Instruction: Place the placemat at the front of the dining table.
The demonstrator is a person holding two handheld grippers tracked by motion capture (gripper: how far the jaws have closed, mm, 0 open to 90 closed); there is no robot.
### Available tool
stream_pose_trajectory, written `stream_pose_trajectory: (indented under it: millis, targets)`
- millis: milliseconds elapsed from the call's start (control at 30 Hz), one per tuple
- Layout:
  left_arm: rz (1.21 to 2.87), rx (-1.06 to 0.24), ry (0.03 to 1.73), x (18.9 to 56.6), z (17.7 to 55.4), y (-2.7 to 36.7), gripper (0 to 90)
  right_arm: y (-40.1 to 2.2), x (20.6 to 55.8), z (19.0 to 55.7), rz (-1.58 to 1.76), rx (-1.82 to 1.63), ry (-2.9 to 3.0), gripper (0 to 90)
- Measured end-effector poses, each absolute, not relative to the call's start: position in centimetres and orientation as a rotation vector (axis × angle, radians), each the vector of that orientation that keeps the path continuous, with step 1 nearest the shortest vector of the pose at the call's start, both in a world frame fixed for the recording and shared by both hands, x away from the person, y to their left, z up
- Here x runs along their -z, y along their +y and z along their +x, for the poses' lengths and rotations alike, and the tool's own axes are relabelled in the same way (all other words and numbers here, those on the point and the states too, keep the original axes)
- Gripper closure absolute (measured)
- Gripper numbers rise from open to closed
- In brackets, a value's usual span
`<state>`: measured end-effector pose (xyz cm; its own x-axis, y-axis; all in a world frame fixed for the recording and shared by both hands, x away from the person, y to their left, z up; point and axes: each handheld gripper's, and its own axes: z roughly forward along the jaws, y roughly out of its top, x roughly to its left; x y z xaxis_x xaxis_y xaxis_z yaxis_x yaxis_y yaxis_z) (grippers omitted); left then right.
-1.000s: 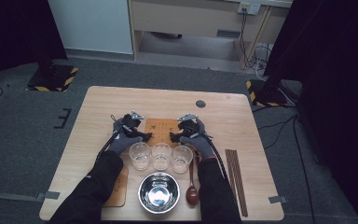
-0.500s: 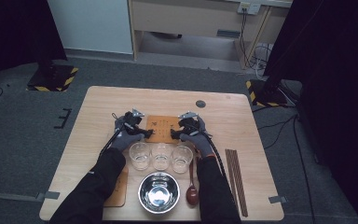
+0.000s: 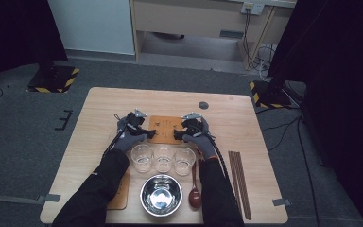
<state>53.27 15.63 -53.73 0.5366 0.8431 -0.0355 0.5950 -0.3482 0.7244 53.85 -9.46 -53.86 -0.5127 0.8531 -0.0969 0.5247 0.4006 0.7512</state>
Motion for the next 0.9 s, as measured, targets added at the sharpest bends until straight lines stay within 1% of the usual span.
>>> stream_pose_trajectory:
  millis: [167, 500, 767, 900]
  targets:
    - [2.063, -0.444, 1.149, 53.5, 53.1, 15.7, 9.0, -9.5, 53.9, 53.9, 1.174, -0.924, 2.185, 5.3]
    - [1.984, -0.434, 1.145, 51.9, 52.6, 16.7, 9.5, -9.4, 53.5, 53.7, 1.17, -0.961, 2.171, 6.4]
    - [1.954, -0.456, 1.136, 50.4, 51.2, 18.4, 10.9, -10.0, 52.2, 53.3, 1.175, -1.0, 2.134, 6.0]
    - [1.939, -0.469, 1.136, 49.6, 50.5, 19.0, 12.0, -11.0, 50.8, 52.7, 1.18, -1.039, 2.095, 6.3]
